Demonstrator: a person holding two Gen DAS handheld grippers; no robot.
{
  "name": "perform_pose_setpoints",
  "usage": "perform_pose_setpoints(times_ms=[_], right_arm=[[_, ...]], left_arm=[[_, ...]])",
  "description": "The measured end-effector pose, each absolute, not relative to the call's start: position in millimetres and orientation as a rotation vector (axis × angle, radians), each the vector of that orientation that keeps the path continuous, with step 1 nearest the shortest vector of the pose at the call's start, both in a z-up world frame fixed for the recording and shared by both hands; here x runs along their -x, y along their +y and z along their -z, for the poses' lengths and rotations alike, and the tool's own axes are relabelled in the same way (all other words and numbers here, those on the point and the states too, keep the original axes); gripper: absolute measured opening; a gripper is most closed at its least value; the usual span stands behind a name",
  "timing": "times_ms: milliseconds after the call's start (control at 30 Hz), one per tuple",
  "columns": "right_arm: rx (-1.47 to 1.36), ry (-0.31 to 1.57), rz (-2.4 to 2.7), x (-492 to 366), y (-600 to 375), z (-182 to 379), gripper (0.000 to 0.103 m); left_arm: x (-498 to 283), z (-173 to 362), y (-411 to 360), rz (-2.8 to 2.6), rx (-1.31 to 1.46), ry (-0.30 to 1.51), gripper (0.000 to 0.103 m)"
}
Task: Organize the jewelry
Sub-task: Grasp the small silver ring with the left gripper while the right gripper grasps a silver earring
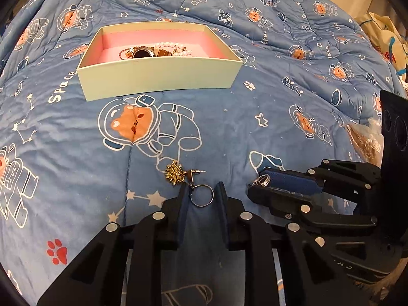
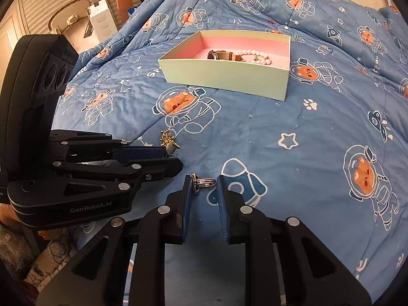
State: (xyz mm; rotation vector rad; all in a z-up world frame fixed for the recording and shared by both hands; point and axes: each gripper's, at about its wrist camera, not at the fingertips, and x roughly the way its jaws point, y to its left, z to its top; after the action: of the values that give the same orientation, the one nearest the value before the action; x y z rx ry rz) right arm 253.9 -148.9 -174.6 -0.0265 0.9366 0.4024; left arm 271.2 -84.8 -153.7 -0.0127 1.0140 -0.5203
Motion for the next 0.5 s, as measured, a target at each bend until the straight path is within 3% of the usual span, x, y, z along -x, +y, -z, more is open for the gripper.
perform_pose_setpoints(times_ms=[500], right_arm=[[0.009, 0.942, -0.397, -250, -151, 176, 0.020]], left_arm=[[-260, 144, -69, 0.529, 0.060, 0.986, 0.019]])
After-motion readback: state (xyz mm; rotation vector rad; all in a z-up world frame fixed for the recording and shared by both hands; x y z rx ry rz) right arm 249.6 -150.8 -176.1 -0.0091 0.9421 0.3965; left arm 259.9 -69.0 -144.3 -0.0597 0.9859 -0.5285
